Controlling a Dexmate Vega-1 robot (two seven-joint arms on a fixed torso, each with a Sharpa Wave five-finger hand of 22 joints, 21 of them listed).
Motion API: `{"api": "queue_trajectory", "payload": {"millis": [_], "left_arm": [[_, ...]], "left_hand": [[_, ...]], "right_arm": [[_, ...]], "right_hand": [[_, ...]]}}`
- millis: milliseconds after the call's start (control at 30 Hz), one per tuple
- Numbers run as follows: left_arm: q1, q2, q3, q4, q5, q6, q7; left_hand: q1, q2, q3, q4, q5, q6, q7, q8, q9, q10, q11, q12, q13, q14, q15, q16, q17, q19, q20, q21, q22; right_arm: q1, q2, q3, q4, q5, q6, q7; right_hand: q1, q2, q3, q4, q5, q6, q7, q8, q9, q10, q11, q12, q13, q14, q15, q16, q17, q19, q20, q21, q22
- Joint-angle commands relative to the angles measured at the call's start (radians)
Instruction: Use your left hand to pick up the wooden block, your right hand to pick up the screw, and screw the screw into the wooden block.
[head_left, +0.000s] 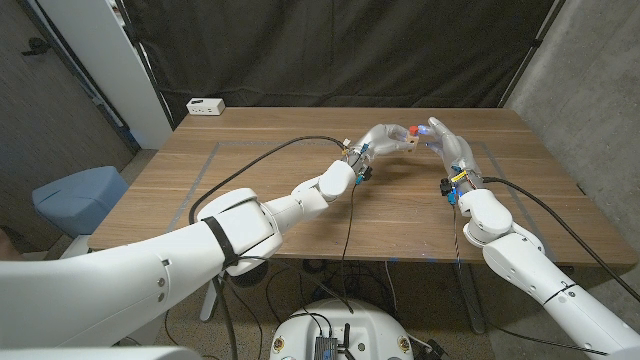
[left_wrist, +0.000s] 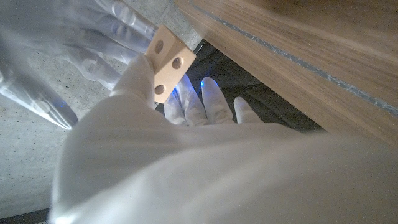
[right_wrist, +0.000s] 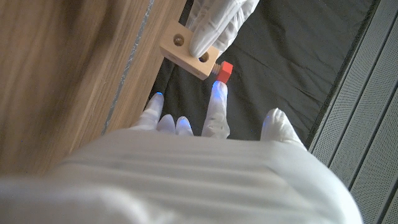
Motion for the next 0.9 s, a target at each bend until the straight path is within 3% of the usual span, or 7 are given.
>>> {"api": "queue_trajectory", "payload": {"millis": [33,567,900], "left_arm": [[0.0,0.0,-0.002,0.0,-0.002,0.002,-0.004],[0.005,0.003,-0.004,-0.003,0.002,-0.009,-0.001],[0.0,0.002,-0.004,-0.001,0.001,-0.003,-0.012]], "left_hand": [[-0.014,0.03,0.019,0.013,0.006,0.186,-0.059,0.012,0.003,0.08,-0.078,0.048,0.017,-0.002,-0.094,0.001,0.001,-0.001,-0.002,0.001,0.002],[-0.014,0.032,0.019,0.013,0.008,0.185,-0.058,0.012,0.003,0.078,-0.078,0.047,0.018,-0.003,-0.093,0.002,0.002,-0.002,0.0,0.001,0.002],[-0.014,0.031,0.02,0.012,0.01,0.186,-0.058,0.012,0.003,0.079,-0.077,0.047,0.016,-0.002,-0.092,0.002,0.002,-0.001,-0.001,0.001,0.002]], "right_arm": [[-0.013,-0.008,0.005,-0.015,-0.001,-0.012,-0.007],[-0.019,-0.031,0.008,-0.015,0.013,0.002,0.04],[-0.011,-0.056,0.006,-0.005,0.032,0.015,0.099]], "right_hand": [[-0.007,0.002,0.002,-0.009,0.011,0.028,0.002,0.008,0.0,0.016,-0.003,0.004,0.001,0.006,-0.002,0.008,-0.001,0.013,0.0,0.003,0.003],[-0.006,0.004,0.005,-0.01,0.012,0.085,0.001,0.016,0.0,0.039,-0.017,0.004,0.001,0.014,-0.008,0.008,-0.002,0.022,0.001,0.002,0.003],[-0.01,0.005,0.005,-0.009,0.011,0.059,-0.013,-0.005,0.0,0.021,-0.02,-0.008,0.001,-0.003,-0.012,0.0,-0.001,0.017,0.003,-0.002,0.003]]}}
